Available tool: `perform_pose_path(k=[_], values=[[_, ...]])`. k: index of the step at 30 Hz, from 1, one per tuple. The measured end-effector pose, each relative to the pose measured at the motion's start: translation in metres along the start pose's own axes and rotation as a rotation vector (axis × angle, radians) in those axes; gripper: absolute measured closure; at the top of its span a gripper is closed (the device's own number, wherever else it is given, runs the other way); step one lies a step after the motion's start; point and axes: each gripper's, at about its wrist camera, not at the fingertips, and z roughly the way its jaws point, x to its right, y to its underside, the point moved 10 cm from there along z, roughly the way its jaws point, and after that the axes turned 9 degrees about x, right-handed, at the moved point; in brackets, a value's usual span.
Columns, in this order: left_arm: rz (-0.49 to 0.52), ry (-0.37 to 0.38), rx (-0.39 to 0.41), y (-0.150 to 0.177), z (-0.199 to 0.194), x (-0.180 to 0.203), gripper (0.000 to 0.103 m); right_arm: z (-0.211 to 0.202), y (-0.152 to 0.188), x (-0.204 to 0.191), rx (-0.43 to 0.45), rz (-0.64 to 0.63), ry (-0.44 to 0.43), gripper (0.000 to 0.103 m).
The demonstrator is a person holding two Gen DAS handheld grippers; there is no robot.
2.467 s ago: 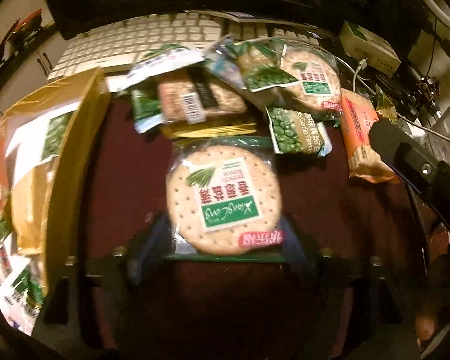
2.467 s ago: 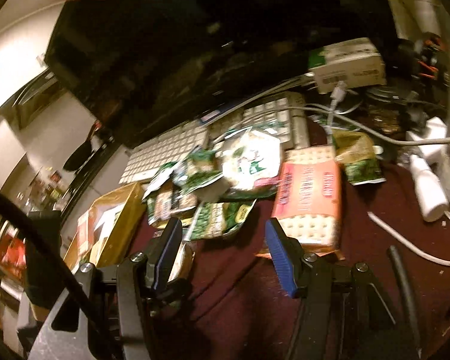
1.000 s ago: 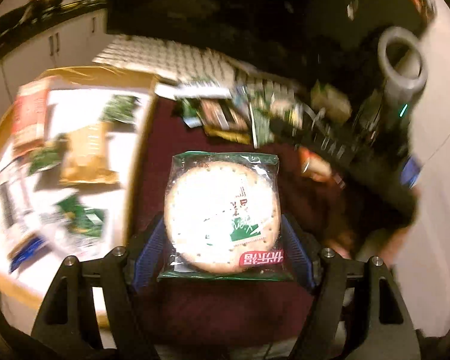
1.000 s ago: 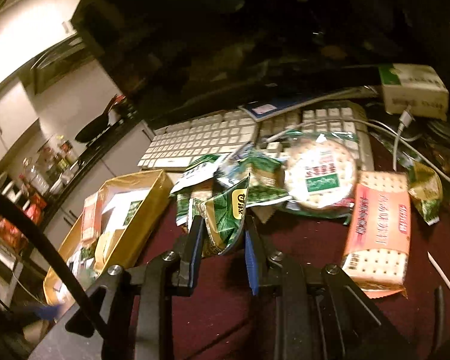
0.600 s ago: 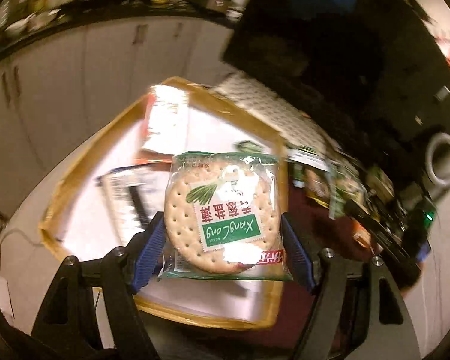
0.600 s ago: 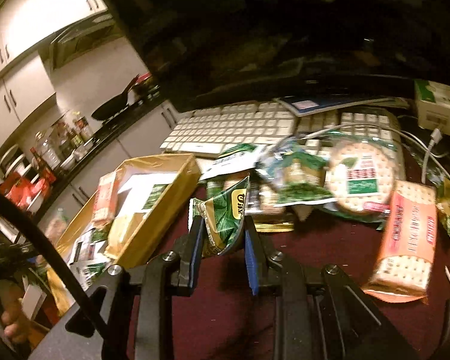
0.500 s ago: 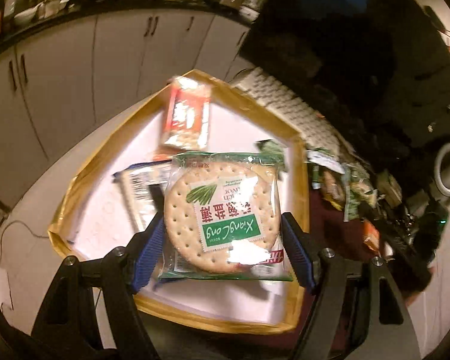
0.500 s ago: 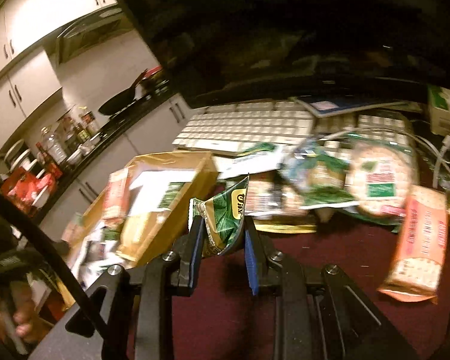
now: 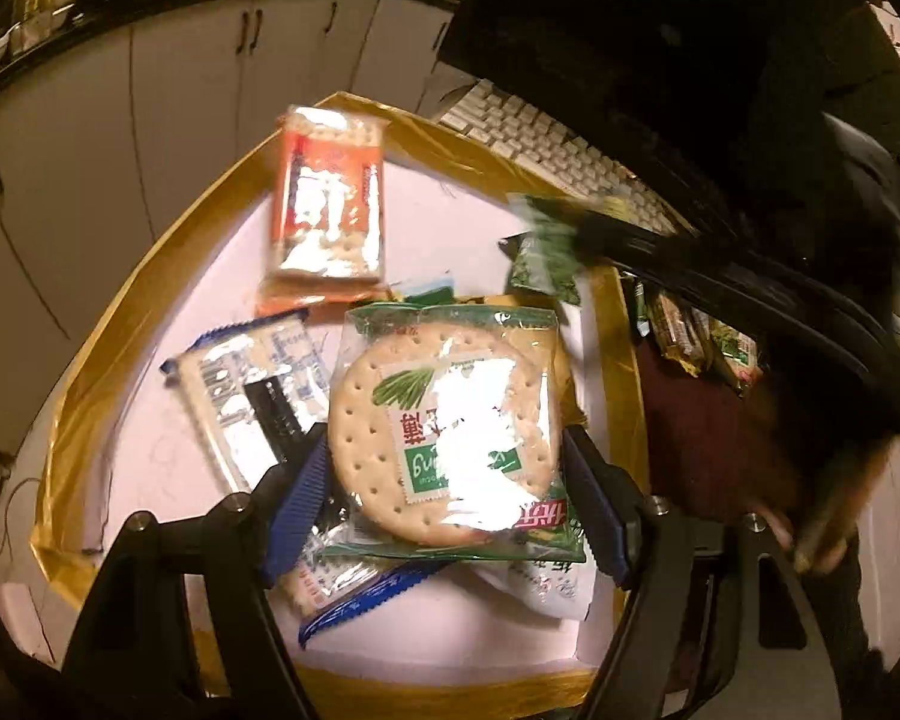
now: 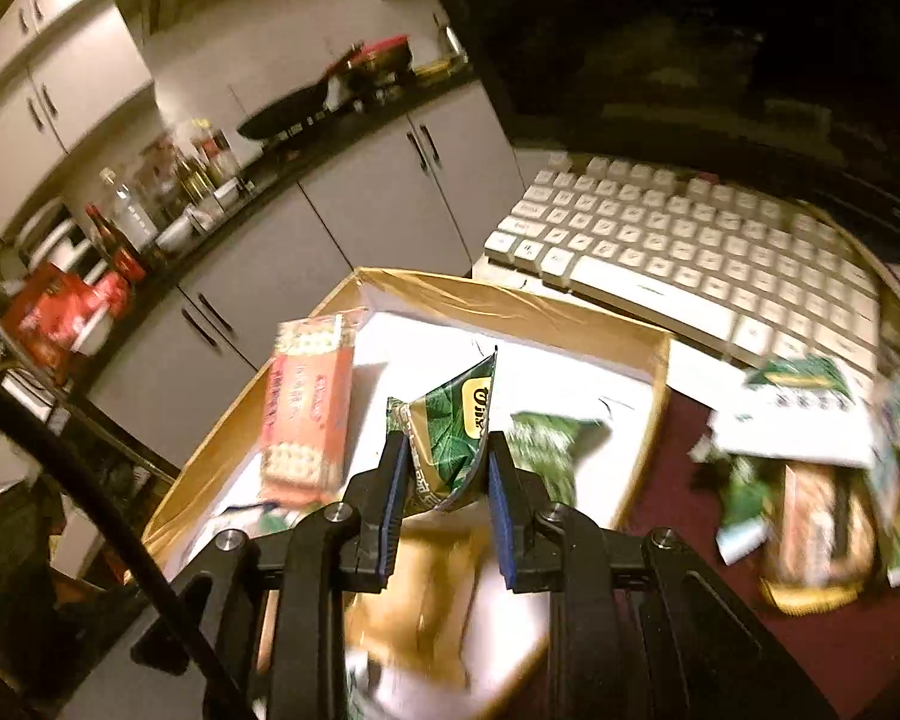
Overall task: Organize snacks
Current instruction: 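Carry both packets over the box and open both grippers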
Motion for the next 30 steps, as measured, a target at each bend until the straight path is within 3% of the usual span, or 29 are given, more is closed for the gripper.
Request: perform_pose_path(k=[3,7,9,11,13,15,18,21,26,30], values=[[0.006,0.041,-0.022,0.001,0.002,0.004,0.027,0.021,-0.003,0.002,-0.037,0.004,0.022,0.077],[0.104,-0.029,-0.013,0.003,0.006,0.005,0.027,0.034,0.001,0.000,-0.077,-0.007,0.037,0.074],[0.136,-0.071,-0.009,0.003,0.006,0.002,0.026,0.028,0.001,-0.003,-0.072,-0.005,0.012,0.054],[0.129,-0.088,-0.003,0.001,0.005,-0.003,0.025,0.014,-0.003,-0.003,-0.039,0.007,0.011,0.047],[0.068,-0.096,0.018,-0.003,0.001,-0.011,0.017,-0.002,-0.004,-0.004,-0.018,0.012,-0.004,0.047],[0.031,-0.090,0.023,-0.004,0.000,-0.012,0.017,-0.020,-0.001,-0.005,0.005,0.022,-0.018,0.047],[0.037,-0.068,0.053,-0.007,-0.008,-0.004,0.017,-0.054,0.014,0.003,0.044,0.018,-0.017,0.046],[0.059,-0.114,0.075,-0.006,-0.015,-0.001,0.017,-0.078,0.032,0.020,0.060,0.061,-0.009,0.045],[0.042,-0.010,0.104,-0.007,-0.026,0.032,0.016,-0.107,0.060,0.062,0.069,0.156,-0.008,0.045],[0.092,0.001,0.095,-0.004,-0.024,0.064,0.016,-0.128,0.070,0.100,0.081,0.220,0.024,0.045]])
